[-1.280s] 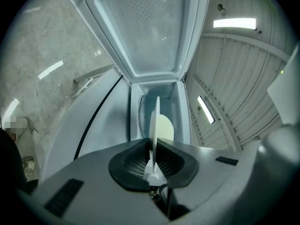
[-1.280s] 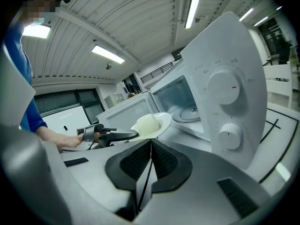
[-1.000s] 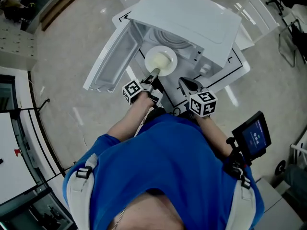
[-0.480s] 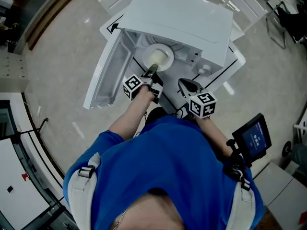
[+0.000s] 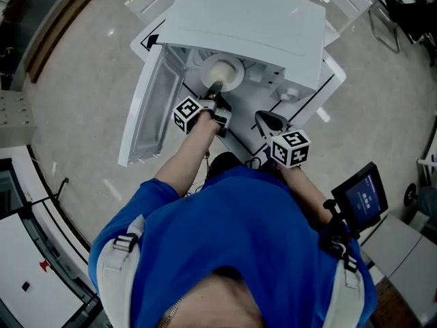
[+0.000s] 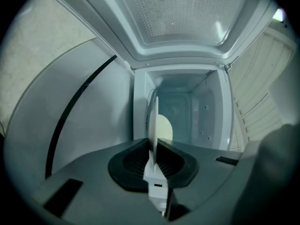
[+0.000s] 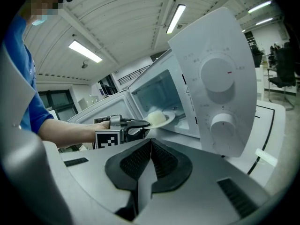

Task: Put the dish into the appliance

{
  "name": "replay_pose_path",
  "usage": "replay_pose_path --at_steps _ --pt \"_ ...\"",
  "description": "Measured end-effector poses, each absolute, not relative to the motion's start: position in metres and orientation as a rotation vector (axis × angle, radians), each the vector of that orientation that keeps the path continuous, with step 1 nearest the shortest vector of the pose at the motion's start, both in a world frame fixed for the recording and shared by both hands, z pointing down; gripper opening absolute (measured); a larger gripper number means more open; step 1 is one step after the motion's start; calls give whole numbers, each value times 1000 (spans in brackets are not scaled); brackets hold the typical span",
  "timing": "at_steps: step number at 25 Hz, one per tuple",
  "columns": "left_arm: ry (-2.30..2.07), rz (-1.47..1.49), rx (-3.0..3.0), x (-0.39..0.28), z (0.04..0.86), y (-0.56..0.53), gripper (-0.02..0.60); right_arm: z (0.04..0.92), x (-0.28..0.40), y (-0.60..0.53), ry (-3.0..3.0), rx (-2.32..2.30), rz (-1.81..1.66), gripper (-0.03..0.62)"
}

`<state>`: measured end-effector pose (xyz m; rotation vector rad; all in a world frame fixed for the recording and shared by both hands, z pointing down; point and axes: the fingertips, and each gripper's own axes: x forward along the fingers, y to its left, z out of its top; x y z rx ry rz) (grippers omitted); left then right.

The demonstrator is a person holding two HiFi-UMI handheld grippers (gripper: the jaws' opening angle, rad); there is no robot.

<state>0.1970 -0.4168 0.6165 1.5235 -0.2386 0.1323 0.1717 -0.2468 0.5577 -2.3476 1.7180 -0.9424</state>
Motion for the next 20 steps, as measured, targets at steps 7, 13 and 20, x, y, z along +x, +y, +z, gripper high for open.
replay_pose_path --at_steps 7,13,20 --pt "-241 146 1515 197 615 -421 26 554 162 -252 1697 -2364 -936 2" --pt "-272 161 1513 209 618 -423 26 552 171 -253 1679 -2370 -936 2" --pt "-278 169 1510 220 620 -424 26 553 171 -253 1670 -2373 -934 2"
